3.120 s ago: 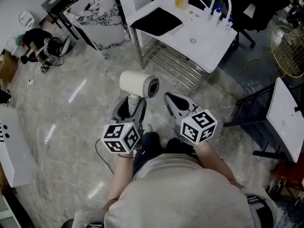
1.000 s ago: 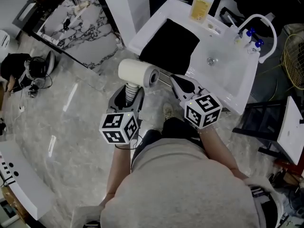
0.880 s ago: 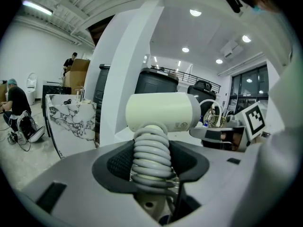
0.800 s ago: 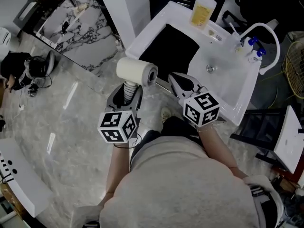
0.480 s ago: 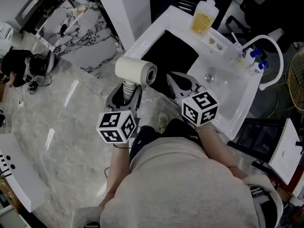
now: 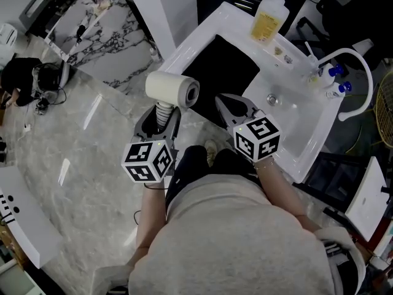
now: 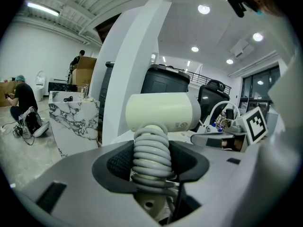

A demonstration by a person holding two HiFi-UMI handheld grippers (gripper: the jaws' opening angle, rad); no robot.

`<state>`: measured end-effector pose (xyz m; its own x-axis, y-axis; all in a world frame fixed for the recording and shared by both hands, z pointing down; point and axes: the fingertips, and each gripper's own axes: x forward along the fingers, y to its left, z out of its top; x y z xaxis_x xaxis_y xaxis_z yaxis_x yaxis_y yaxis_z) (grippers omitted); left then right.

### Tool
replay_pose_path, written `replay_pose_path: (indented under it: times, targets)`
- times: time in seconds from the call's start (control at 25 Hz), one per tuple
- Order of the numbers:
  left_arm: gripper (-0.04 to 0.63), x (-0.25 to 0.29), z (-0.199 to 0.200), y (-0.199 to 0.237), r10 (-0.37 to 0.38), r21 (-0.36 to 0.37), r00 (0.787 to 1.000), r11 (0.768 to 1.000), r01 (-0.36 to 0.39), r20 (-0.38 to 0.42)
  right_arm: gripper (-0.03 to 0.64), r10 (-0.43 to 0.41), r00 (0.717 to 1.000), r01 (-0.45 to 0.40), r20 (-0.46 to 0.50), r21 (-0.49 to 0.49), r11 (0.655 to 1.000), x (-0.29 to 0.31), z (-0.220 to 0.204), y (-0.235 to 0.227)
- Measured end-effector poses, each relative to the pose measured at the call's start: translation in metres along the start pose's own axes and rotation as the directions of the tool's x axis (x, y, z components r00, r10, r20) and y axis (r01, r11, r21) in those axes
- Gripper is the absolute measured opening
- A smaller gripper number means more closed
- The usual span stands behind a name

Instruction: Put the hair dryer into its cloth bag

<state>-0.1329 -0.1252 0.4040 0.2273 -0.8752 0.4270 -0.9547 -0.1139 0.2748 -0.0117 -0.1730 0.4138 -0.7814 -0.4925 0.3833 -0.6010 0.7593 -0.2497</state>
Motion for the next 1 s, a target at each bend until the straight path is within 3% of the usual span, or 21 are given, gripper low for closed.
replay_pose_path:
  times: [0.32,0.68,1.0]
  targets:
    - [0.225,-0.008,-0.005,0.018,-0.024,0.004,0.999,1.0,0.024,-0.039,0.008,-0.028,0.998,0.027,-0.059,-0.013,1.0,0.012,-0.01,0.01]
    - [0.225,-0.021,-0.025,0.041,-0.016,-0.002,0.996,1.0,0.016,-0.084,0.158,-0.035,0.965,-0.005,-0.26,-0.151,0.989,0.04,-0.05,0.013]
    - [0.225,-0.026,-0.052,0.048,-0.015,0.001,0.989,1.0,0.016,-0.145,0.201,-0.051,0.903,-0.131,-0.426,-0.385,0.913,0.06,-0.078,0.013]
